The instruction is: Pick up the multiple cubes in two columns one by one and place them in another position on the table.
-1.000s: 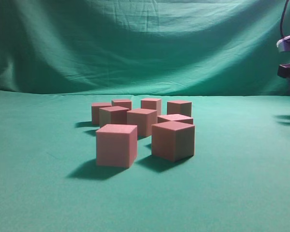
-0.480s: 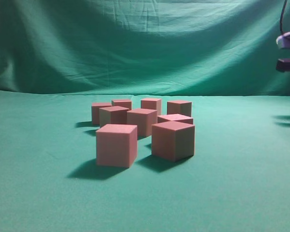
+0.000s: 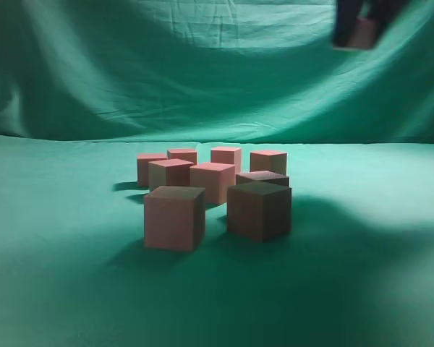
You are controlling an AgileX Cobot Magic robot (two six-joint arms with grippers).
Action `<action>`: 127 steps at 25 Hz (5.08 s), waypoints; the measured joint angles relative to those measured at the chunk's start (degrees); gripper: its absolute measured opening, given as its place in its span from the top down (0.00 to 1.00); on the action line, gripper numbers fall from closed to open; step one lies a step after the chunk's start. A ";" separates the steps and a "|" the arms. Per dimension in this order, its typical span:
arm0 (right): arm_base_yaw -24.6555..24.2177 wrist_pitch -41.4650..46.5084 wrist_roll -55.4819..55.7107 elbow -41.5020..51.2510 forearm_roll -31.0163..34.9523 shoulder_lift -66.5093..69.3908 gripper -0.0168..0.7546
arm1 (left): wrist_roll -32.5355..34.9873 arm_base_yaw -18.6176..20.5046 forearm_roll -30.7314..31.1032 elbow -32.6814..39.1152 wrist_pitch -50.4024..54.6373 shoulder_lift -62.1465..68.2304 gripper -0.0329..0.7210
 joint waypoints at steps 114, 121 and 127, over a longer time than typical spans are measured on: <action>32.37 11.87 4.09 2.69 -4.48 -38.09 0.98 | 0.00 0.00 0.00 0.00 0.00 0.00 0.96; 17.04 -0.29 4.09 21.45 1.24 -49.78 0.98 | 0.00 0.00 0.00 0.00 0.00 0.00 0.96; 7.74 -11.61 -1.59 35.94 1.80 -61.94 0.98 | 0.00 0.00 0.00 0.00 0.00 0.00 0.96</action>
